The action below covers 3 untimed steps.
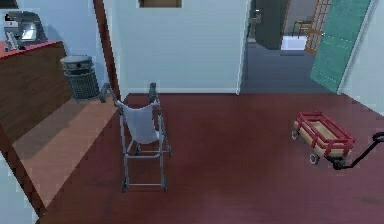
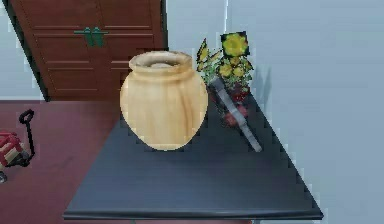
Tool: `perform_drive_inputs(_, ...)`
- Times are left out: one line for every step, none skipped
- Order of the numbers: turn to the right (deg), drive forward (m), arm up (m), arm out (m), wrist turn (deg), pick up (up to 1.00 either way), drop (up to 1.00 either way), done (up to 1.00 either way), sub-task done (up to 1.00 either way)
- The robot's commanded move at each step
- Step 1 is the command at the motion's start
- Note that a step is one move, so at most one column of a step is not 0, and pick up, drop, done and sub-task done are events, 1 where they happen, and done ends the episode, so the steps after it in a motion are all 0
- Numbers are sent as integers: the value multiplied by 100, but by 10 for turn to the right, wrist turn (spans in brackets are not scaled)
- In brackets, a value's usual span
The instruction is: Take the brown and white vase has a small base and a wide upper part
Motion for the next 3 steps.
perform_drive_inputs(0, 0, 50, 0, 0, 0, 0, 0, 0)
perform_drive_inputs(0, 0, 38, 0, 0, 0, 0, 0, 0)
perform_drive_inputs(0, 0, 0, 32, 0, 0, 0, 0, 0)
